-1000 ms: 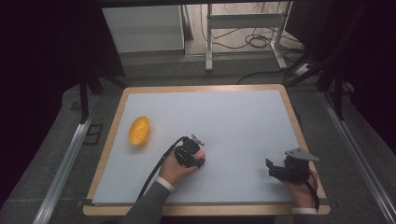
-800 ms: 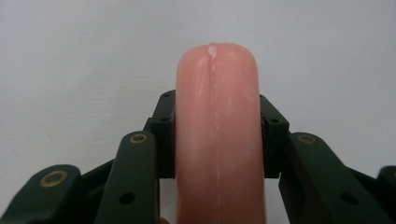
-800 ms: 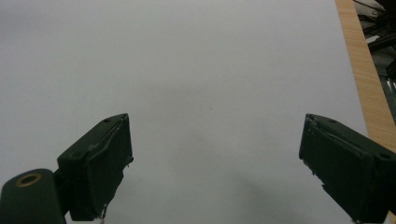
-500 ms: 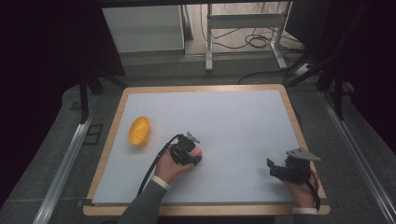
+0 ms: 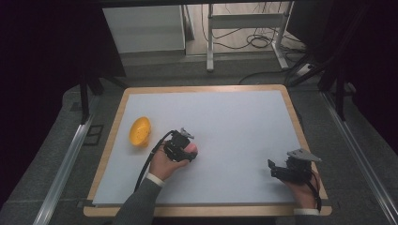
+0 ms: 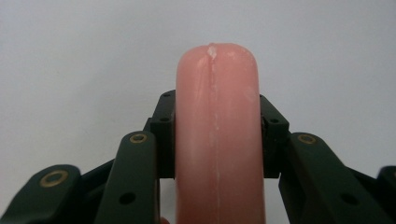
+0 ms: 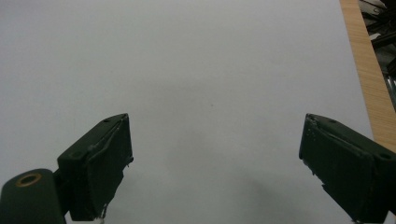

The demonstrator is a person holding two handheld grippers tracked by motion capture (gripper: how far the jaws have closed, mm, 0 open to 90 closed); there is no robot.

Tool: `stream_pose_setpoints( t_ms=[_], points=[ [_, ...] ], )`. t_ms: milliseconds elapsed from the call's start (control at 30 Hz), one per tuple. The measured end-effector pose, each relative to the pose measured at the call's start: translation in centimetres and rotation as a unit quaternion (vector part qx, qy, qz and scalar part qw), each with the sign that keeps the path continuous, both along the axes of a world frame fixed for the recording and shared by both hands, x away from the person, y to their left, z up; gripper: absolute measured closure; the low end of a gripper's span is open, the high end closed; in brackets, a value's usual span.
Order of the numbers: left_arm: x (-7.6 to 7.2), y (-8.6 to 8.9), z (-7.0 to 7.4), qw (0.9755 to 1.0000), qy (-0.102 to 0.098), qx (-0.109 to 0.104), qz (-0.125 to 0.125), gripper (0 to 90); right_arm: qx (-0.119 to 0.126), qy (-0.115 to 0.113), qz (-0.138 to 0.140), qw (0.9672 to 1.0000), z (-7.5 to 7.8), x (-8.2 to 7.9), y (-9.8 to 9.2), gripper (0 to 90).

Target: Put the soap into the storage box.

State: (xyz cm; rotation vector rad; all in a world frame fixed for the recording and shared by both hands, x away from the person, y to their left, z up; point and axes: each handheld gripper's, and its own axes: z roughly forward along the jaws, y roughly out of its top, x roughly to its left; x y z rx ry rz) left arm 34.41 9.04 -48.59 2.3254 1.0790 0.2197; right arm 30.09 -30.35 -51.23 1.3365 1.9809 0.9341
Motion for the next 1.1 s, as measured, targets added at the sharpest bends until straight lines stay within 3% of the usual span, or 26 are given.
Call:
stream_pose_setpoints(
  t_ms=[1100],
  points=[
    [0.7, 3.2, 2.0, 0.999, -0.023, 0.0, 0.037, 60.0, -0.002, 0.004, -0.008, 1.0, -0.2, 0.1, -0.1, 9.5]
  ],
)
